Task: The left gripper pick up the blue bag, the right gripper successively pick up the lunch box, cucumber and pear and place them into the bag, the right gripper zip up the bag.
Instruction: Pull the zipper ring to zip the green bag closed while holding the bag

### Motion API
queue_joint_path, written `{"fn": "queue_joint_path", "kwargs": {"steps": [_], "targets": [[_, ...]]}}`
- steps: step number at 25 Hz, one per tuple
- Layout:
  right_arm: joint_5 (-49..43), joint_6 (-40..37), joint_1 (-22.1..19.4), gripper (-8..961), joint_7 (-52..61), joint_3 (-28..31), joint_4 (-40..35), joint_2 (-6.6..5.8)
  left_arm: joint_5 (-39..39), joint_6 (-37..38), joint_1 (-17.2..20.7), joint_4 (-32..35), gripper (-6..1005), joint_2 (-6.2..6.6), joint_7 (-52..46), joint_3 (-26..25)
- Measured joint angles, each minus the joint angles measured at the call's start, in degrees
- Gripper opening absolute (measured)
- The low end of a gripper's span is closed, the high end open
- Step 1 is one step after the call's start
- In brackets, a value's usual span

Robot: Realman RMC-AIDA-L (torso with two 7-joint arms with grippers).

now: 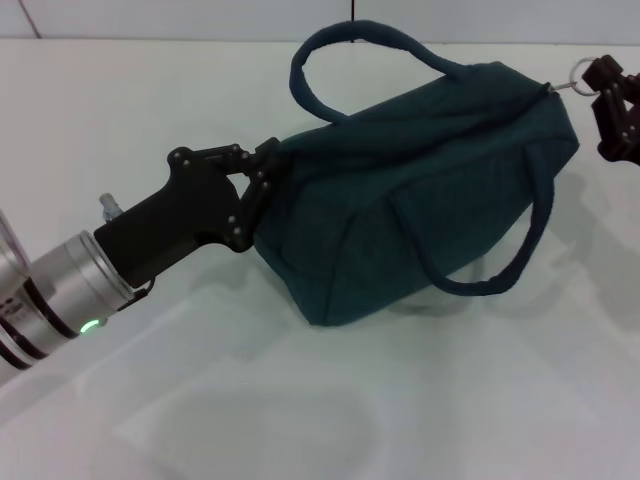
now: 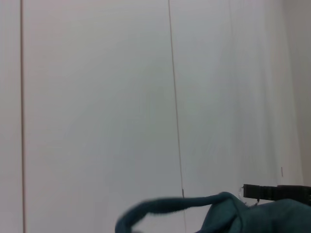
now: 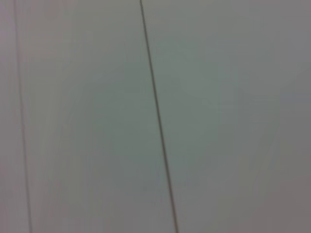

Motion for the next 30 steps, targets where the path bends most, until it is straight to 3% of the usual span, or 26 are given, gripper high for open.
{"fn": "queue_joint_path", "kwargs": {"steps": [8,16,21,30], "targets": [[-1.4,-2.0,0.3,128,-0.5,0.2,-0.1,-0.29,0.2,-0.4,-0.5,0.0,60,0.03,0.3,0.0],[-1.7,-4.4,-1.4,349,-1.1,0.2,0.9,-1.02,0.2,-1.1,-1.6,0.3,56,0.05,0.4,0.0],[-1.5,-2.2,-2.2,560,-5.1,0.8,2.8,-1.41,0.3,-1.1,-2.6,0.4,55,0.06,0.4,0.0],[-3.5,6.6,0.9,555,-6.8,0.4,2.4,-0.92,0.5,-1.9,-3.8,0.4,60,-0.42,1.1,0.3]]}}
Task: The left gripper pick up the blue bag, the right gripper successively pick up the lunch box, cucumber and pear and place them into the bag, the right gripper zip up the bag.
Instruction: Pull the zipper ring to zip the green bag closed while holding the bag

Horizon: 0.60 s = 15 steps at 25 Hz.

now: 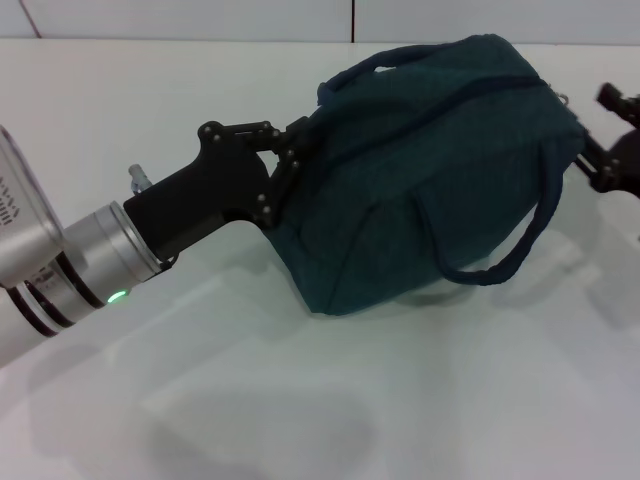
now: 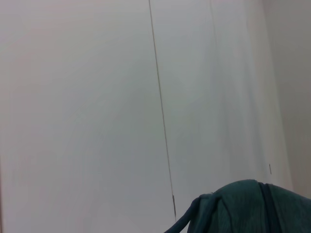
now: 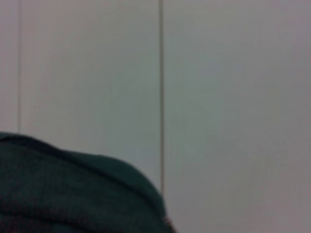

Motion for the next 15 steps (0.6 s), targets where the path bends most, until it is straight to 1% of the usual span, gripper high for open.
{"fn": "queue_joint_path", "kwargs": {"steps": [2,4,5,15], "targets": [[-2.1,1.5,1.4,550,0.0,0.0,-0.3,0.25,0.0,0.1,0.0,0.0,61,-0.06,0.0,-0.1],[-2.1,1.5,1.4,541,0.0,0.0,-0.3,0.25,0.0,0.3,0.0,0.0,62,-0.07,0.0,-0.1],[-3.4,1.9,2.1,537,0.0,-0.1,-0.6,0.41,0.0,0.3,0.0,0.0,63,-0.08,0.0,-0.2],[-5.7,2.3,2.9,493,-1.3,0.0,-3.1,0.4,-0.3,0.5,0.1,0.0,68,-0.17,0.1,-0.2]]}}
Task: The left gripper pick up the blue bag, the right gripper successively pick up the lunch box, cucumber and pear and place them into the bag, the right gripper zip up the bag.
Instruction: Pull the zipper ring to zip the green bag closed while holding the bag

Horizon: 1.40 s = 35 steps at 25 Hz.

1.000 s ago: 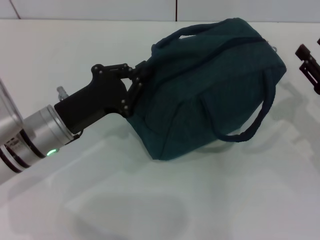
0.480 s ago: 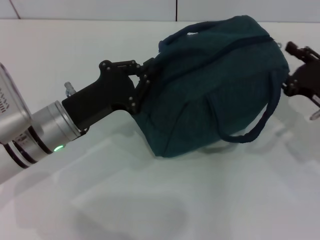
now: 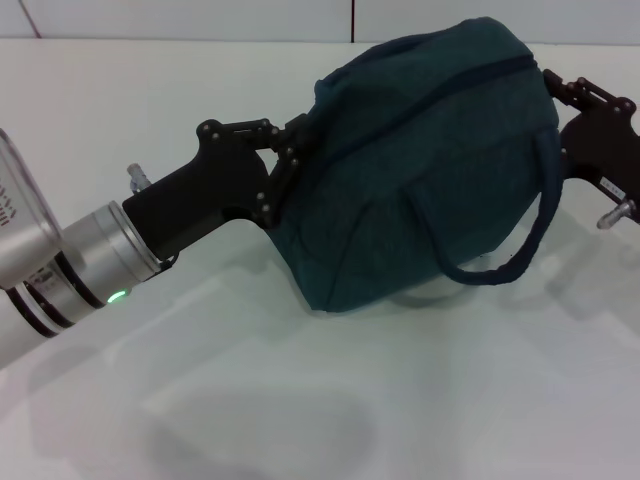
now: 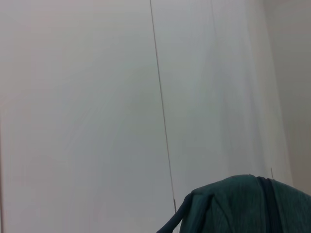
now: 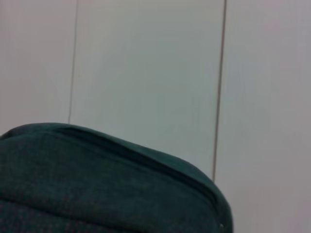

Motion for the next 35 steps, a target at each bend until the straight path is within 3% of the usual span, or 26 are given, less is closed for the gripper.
{"fn": "queue_joint_path", "kwargs": {"steps": [12,17,22,27,35], "targets": [[-2.8,0.0,1.1,481,-0.9,-0.1,-0.1,0.14,-0.2,-0.2,-0.1,0.1,75,-0.31,0.0,0.0],[-3.4,0.0,1.2,359,-1.1,-0.1,-0.2,0.14,-2.5,-0.1,0.0,-0.3,78,-0.61,0.0,0.0],[-3.4,-0.5,0.4,132,-3.4,-0.1,-0.5,0.46,-4.8,0.1,0.5,-0.6,81,-0.82,0.0,0.1],[-3.4,-0.6,-0.1,71,-3.9,-0.1,-1.4,0.58,-7.5,0.7,1.1,-1.7,84,-1.15,2.5,0.2],[-3.4,-0.6,-0.1,22,-3.9,-0.1,-1.5,0.83,-11.1,6.3,1.7,-6.3,283,-1.26,4.6,0.4]]}}
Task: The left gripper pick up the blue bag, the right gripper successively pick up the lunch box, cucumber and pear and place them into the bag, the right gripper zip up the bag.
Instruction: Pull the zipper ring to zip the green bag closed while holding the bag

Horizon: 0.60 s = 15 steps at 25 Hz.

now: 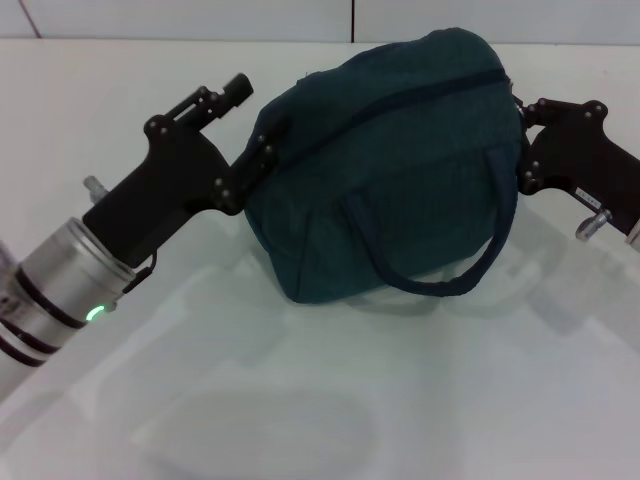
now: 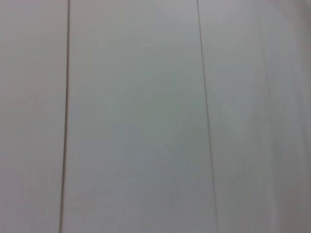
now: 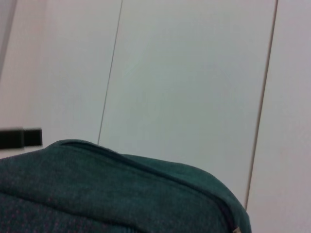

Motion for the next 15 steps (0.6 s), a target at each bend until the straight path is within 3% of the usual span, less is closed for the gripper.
{"fn": "queue_joint_path", "kwargs": {"steps": [4,9,15], "targets": [[0.2,0.0,-0.5,22,0.1,0.0,-0.3,0.01,0.0,3.4,0.1,2.0,469,0.47,-7.5,-0.1],[0.2,0.0,-0.6,22,0.4,0.0,-0.9,0.01,1.5,1.8,-0.8,9.4,646,1.32,-17.3,0.0],[0.1,-0.1,-0.7,21,0.5,-0.4,-0.9,0.01,12.6,-10.2,-4.0,22.4,825,2.97,-36.6,-0.3]]}}
